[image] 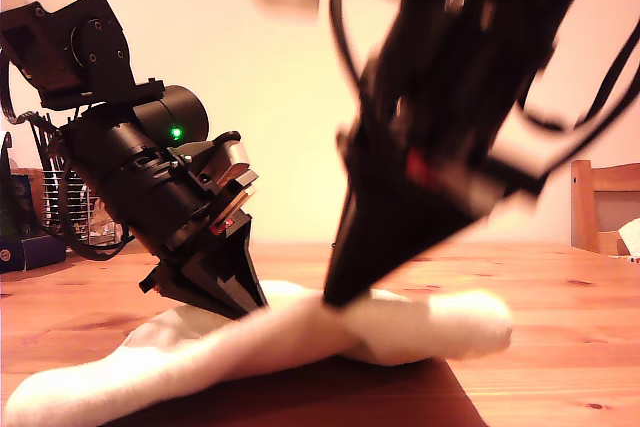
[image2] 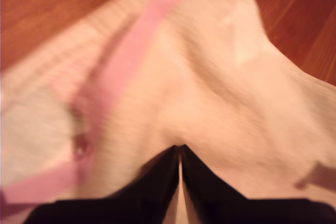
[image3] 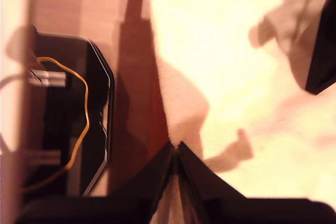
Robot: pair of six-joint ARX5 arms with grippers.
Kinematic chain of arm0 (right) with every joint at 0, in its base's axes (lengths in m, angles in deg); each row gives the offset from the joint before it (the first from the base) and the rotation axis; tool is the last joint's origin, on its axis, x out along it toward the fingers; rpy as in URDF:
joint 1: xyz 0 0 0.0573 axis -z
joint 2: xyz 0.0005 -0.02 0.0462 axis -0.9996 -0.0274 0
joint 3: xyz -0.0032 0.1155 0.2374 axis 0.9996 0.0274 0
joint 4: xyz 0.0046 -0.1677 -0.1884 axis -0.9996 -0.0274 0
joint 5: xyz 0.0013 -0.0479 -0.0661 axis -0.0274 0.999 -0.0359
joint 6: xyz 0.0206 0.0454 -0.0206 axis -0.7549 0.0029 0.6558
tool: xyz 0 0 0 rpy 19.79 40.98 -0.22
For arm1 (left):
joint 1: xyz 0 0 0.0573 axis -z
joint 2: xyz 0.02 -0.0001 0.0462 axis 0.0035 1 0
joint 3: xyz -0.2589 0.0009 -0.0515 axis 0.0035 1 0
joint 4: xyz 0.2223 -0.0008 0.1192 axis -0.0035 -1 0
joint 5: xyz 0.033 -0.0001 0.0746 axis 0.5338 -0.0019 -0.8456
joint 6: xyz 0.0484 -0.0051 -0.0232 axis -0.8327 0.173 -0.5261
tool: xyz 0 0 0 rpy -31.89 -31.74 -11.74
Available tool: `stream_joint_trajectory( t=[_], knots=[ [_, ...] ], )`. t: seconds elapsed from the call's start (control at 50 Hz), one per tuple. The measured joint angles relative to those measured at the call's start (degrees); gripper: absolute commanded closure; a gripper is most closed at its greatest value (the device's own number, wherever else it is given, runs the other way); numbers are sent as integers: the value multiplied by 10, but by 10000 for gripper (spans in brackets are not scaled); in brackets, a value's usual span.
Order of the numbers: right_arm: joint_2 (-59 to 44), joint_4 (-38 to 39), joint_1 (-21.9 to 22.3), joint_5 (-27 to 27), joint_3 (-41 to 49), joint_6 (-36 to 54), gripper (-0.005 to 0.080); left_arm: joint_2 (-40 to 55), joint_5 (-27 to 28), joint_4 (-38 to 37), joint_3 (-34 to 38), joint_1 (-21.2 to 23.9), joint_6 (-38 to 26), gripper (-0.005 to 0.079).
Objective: Fold the tea towel in front of you. After folding it, place it to the right side.
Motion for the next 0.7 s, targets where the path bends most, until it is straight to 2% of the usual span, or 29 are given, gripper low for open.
stream_joint_trajectory(
  t=[0.22,0.46,0.7],
  knots=[
    [35,-20,-3,4,0,-10,765,-2,-2,-40,0,5,-21,766],
    [35,-27,-3,4,0,-27,765,-45,-45,-47,0,17,-30,766],
    [45,-27,-3,13,-1,-40,765,-46,-76,-61,1,40,-44,766]
  ],
)
